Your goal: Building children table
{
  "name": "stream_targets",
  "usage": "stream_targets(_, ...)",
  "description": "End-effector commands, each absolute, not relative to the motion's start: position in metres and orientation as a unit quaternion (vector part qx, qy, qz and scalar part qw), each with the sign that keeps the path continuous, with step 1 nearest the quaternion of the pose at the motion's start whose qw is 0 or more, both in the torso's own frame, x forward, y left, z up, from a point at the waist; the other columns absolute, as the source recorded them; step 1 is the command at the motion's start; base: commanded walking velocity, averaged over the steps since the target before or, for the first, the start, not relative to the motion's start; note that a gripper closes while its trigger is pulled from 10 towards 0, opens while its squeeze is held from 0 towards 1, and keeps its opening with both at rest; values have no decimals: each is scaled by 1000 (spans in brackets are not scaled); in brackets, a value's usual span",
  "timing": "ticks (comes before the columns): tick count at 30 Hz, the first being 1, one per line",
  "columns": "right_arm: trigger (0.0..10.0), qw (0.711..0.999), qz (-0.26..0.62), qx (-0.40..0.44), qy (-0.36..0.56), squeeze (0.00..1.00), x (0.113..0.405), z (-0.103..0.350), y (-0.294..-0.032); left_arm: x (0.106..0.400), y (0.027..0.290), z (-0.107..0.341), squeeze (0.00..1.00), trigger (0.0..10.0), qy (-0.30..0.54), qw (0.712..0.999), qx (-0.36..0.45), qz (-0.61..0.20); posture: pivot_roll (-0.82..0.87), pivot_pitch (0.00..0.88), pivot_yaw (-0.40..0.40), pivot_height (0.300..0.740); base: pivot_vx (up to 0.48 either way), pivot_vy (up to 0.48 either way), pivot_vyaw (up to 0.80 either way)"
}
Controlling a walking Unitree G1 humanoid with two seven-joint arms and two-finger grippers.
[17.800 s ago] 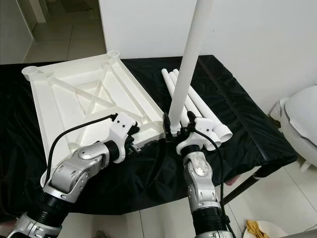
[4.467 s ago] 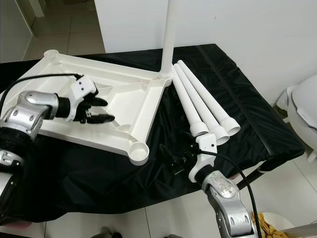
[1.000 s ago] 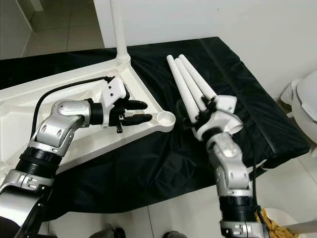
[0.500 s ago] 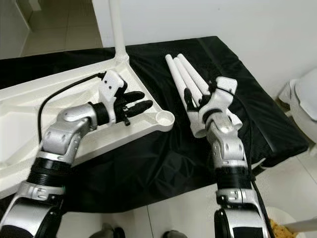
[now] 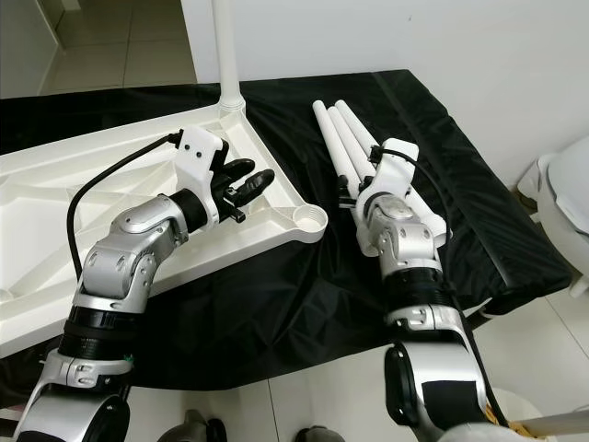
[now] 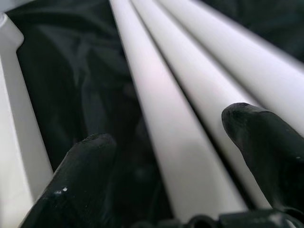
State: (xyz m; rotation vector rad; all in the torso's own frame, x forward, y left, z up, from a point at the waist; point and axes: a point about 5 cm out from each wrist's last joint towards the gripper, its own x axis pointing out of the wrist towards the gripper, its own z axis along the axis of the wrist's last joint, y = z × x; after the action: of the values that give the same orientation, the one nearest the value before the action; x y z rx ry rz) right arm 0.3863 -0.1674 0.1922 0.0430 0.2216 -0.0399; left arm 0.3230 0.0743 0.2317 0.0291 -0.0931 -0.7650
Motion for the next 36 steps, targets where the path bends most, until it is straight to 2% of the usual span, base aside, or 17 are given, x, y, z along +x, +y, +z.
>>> stream_targets(1,10000,989,-32,31,140,0,387,184,-169,316,73,228,0,10000,-41,931,31,-360,-36,60,-31,740,0,0,0)
stream_targets(12,10000,981,-12,52,185,0,389,178,-163,308,67,224,0,10000,-38,933,34,-356,-39,56,-37,740,0,0,0)
stream_targets(25,10000,959,-40,62,274,0,387,158,-173,304,66,227,0,10000,-37,937,34,-346,-41,73,-34,740,0,0,0)
stream_targets(30,10000,947,-29,68,312,0,385,150,-173,303,65,227,0,10000,-36,938,34,-343,-42,85,-35,740,0,0,0)
stream_targets(33,10000,922,-11,99,374,0,380,138,-171,302,65,228,0,10000,-35,938,35,-343,-44,94,-40,740,0,0,0)
stream_targets(36,10000,918,-11,101,383,0,379,136,-171,302,65,228,0,10000,-35,938,36,-344,-45,96,-40,740,0,0,0)
